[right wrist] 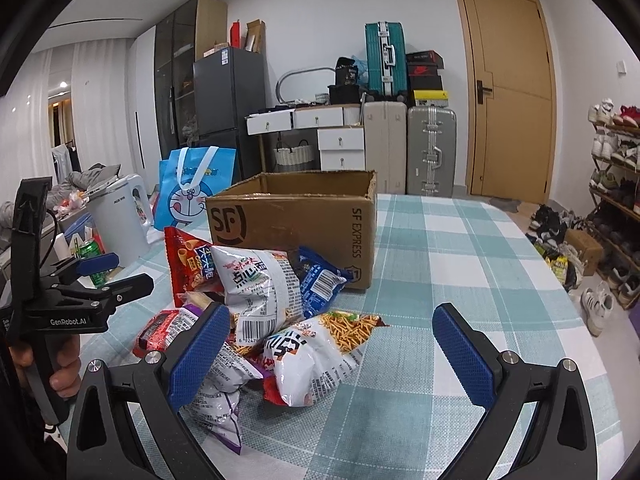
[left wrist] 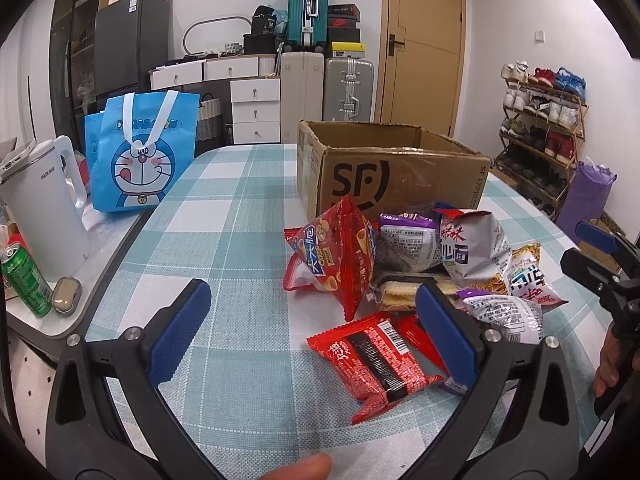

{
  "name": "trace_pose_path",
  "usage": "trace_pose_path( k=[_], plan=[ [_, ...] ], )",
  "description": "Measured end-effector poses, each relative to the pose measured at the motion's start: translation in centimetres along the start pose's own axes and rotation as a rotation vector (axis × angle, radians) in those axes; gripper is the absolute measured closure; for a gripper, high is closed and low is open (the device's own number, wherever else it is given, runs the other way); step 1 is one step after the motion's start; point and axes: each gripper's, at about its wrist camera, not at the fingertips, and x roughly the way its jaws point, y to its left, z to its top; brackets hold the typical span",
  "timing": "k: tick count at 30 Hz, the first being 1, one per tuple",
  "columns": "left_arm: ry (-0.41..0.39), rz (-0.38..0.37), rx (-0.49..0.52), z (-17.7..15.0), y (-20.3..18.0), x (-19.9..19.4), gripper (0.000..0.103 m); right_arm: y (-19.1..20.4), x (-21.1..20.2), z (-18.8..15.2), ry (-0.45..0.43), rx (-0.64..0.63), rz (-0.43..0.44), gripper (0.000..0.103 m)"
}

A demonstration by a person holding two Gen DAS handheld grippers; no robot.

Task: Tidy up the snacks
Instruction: 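Move the left tool toward the red chocolate wafer packet on the pile, then close the left tool on the red chocolate wafer packet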

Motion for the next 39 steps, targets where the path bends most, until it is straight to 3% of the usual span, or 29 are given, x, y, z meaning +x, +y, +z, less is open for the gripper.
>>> trace_pose_path(
  k=[8,13,22,30,39],
  plan=[
    [0.086,0.001,0.058,0.0,-0.6,0.6,0.001,-0.9,1.2,-0.3,0.094,0.034,-0.02,0.0],
    [0.194,-0.035,0.067,-0.9,-0.7,1.9,0.001,-1.0,1.4,-0.5,0.129,0.032,-0.029,0.0],
    [0.276,-0.084,0.002,-2.2,-0.3,4.1,0.001,-1.6,2.8,-1.0,0.205,0.091,-0.01,0.0],
    [0.335,-0.104,-0.024,-2.1,0.3,6.0,0.001,-2.2,5.0,-0.8,0.279,0.171,0.038,0.0],
    [0.37,-0.121,-0.033,-2.2,0.3,7.0,0.001,-3.0,7.4,-1.2,0.341,0.263,0.158,0.012]
  ],
)
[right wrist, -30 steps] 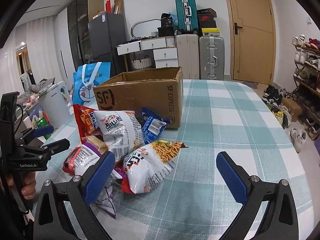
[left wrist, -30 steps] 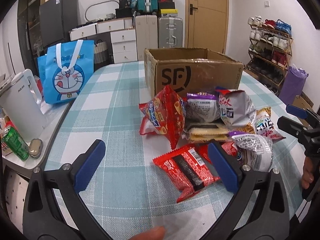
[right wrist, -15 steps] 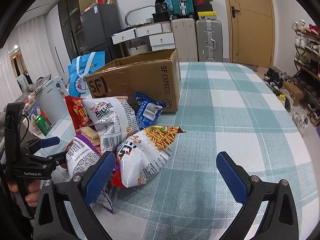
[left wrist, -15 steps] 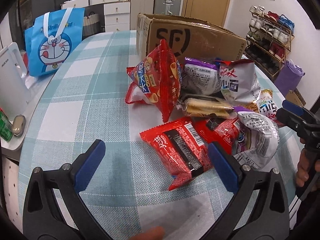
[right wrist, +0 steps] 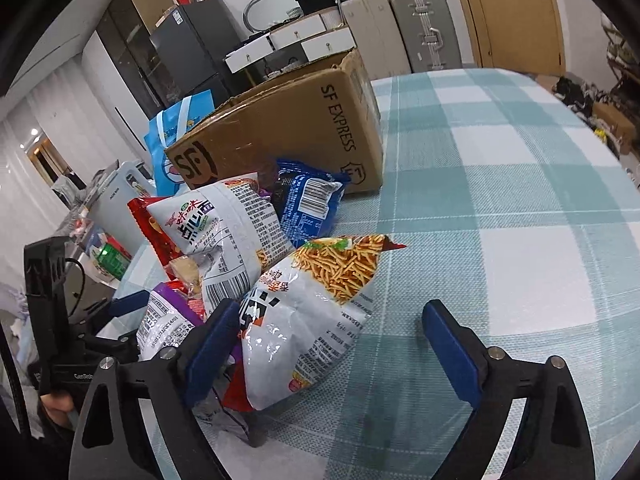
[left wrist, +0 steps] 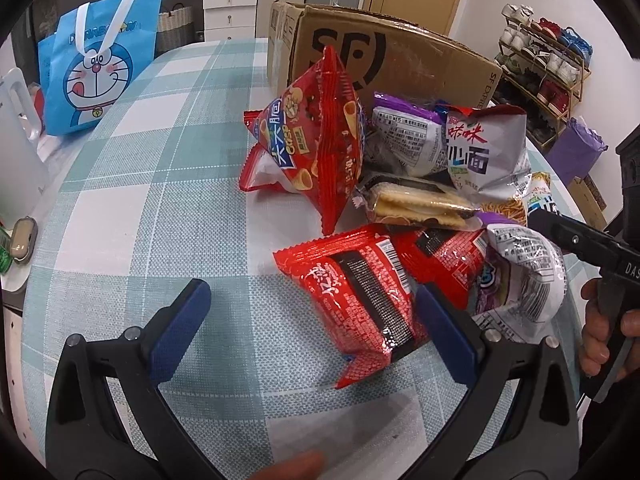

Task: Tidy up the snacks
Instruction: 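Close the left tool on the red chocolate wafer packet, then carry the red wafer packet into the cardboard box and open the left tool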

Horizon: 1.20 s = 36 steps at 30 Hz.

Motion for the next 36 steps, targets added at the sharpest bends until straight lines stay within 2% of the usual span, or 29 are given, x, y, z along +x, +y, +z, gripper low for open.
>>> trace_pose_path(
  k=[3,9,11,14,16,19,21,26,36],
  plan=[
    [0.003,-0.012,-0.003,0.1,0.1,0.1,0.002,-0.3,0.4,0.1,0.014,0.018,0.04,0.021],
    [-0.005,-0.056,0.023,-0.3,-0.4,-0.3,0.016,-0.2,0.5,-0.1,0.018,0.027,0.09,0.034],
    [-0.005,-0.06,0.042,-0.4,-0.7,-0.4,0.021,-0.2,0.5,-0.1,0.021,0.032,0.113,0.042],
    [-0.005,-0.086,0.049,-0.6,-1.1,-0.7,0.032,0.1,0.2,-0.3,0.013,0.024,0.11,0.047],
    [-0.004,-0.118,0.053,-0.8,-1.2,-0.9,0.047,0.2,0.0,-0.4,0.002,0.019,0.1,0.049],
    [0.0,-0.151,0.049,-1.1,-1.3,-1.3,0.061,0.1,-0.6,-0.7,-0.022,0.014,0.071,0.051],
    [0.001,-0.161,0.048,-1.3,-1.4,-1.4,0.065,-0.1,-1.0,-0.8,-0.03,0.014,0.054,0.055],
    [-0.009,-0.151,0.057,-1.7,-1.7,-1.9,0.065,-0.9,-2.0,-1.2,-0.06,0.021,0.032,0.056],
    [-0.03,-0.143,0.049,-2.6,-1.2,-3.1,0.065,-1.0,-3.7,-1.5,-0.118,0.009,0.047,0.056]
  ],
)
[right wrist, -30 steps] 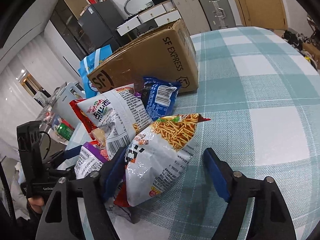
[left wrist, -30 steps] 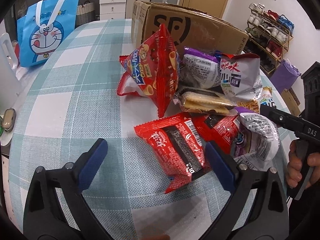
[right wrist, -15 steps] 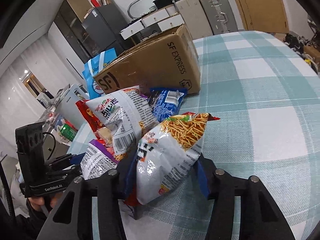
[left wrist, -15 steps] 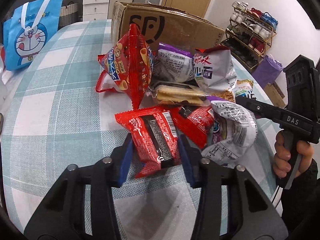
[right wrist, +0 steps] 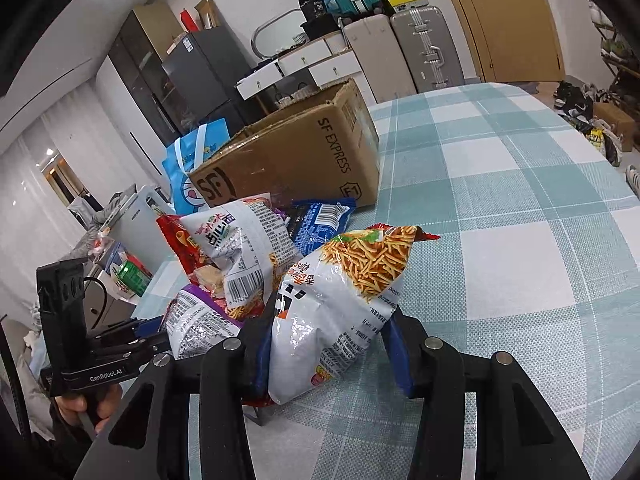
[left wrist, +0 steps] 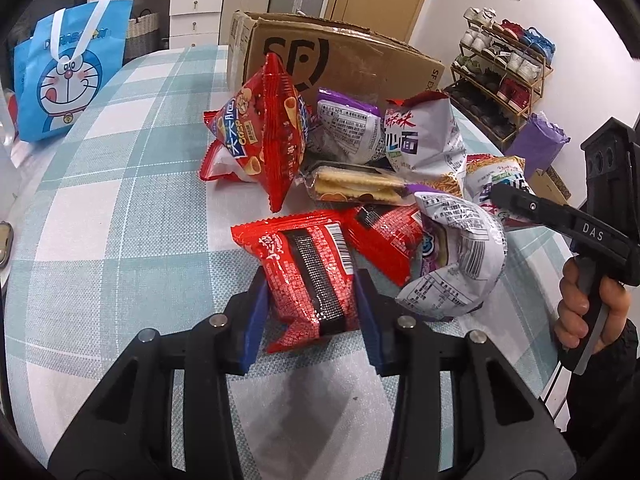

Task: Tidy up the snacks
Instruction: 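Carry the red wafer packet into the cardboard box and open the left tool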

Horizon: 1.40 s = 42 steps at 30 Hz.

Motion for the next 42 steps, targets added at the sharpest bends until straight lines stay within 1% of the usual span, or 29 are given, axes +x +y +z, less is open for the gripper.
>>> trace_pose_path(
  k=[9,13,17,24,29,35,38,42],
  plan=[
    [-0.057,-0.001,-0.019,-0.4,0.3,-2.9,0.065,1.1,-1.7,0.3,-0.068,-0.027,0.018,0.056],
    [-0.103,0.005,-0.017,0.0,0.0,-4.8,0.065,1.4,-2.2,0.6,-0.088,-0.032,0.018,0.056],
    [-0.131,0.001,-0.019,0.7,0.0,-6.1,0.065,1.5,-2.9,0.9,-0.112,-0.035,0.014,0.056],
    [-0.181,0.004,-0.01,2.7,-0.4,-7.5,0.065,1.8,-3.7,1.9,-0.142,-0.039,0.028,0.056],
    [-0.23,0.022,0.009,4.8,-0.9,-8.3,0.065,2.7,-4.1,3.2,-0.167,-0.051,0.05,0.056],
    [-0.281,0.037,0.006,7.6,-1.5,-8.9,0.065,3.5,-4.1,4.8,-0.188,-0.053,0.062,0.056],
    [-0.3,0.037,0.0,8.9,-1.8,-9.1,0.065,3.9,-4.1,5.6,-0.199,-0.051,0.068,0.056],
    [-0.32,0.061,0.006,10.5,-2.3,-8.8,0.065,4.6,-3.9,6.8,-0.208,-0.057,0.074,0.056]
  ],
)
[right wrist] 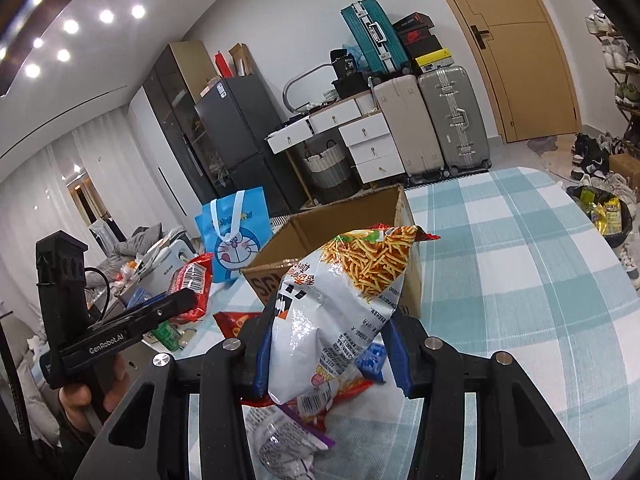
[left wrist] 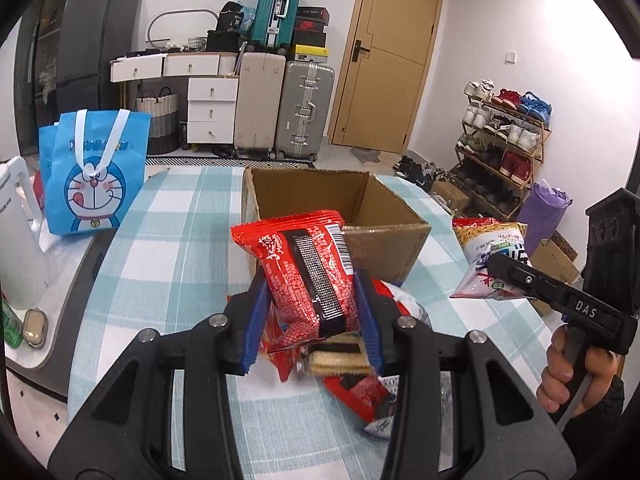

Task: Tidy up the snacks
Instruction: 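Carry the red wafer packet into the cardboard box and open the left tool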

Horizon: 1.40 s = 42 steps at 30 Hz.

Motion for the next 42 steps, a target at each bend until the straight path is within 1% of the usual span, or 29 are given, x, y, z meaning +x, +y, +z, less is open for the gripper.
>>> trace_pose_path(
  k=[5,11,16,18,26,29,35,42],
  plan=[
    [-0.001,0.013,0.018,1.5,-0.7,1.3,0.065,0.4,0.7,1.4,-0.006,-0.002,0.006,0.056],
    [0.011,-0.002,0.019,3.0,-1.2,2.9,0.065,0.7,1.6,3.0,-0.006,0.003,0.005,0.056],
    [0.011,-0.001,0.016,4.5,-1.2,4.4,0.065,0.9,2.7,4.3,-0.001,0.017,0.002,0.056],
    [0.01,0.005,0.018,4.8,-1.3,4.8,0.065,0.9,3.4,4.8,0.008,0.018,-0.001,0.056],
    [0.011,0.026,0.009,7.4,-1.4,8.7,0.065,0.6,6.4,6.0,0.048,0.02,-0.005,0.056],
    [0.019,0.035,0.015,7.8,-1.4,10.1,0.065,0.6,7.2,6.3,0.058,0.024,-0.005,0.056],
    [0.05,0.039,0.02,7.7,-1.1,12.7,0.065,0.1,8.8,6.8,0.074,0.036,-0.009,0.056],
    [0.098,0.047,0.042,7.0,-0.3,15.3,0.065,-0.1,10.7,6.8,0.106,0.047,-0.046,0.055]
  ],
)
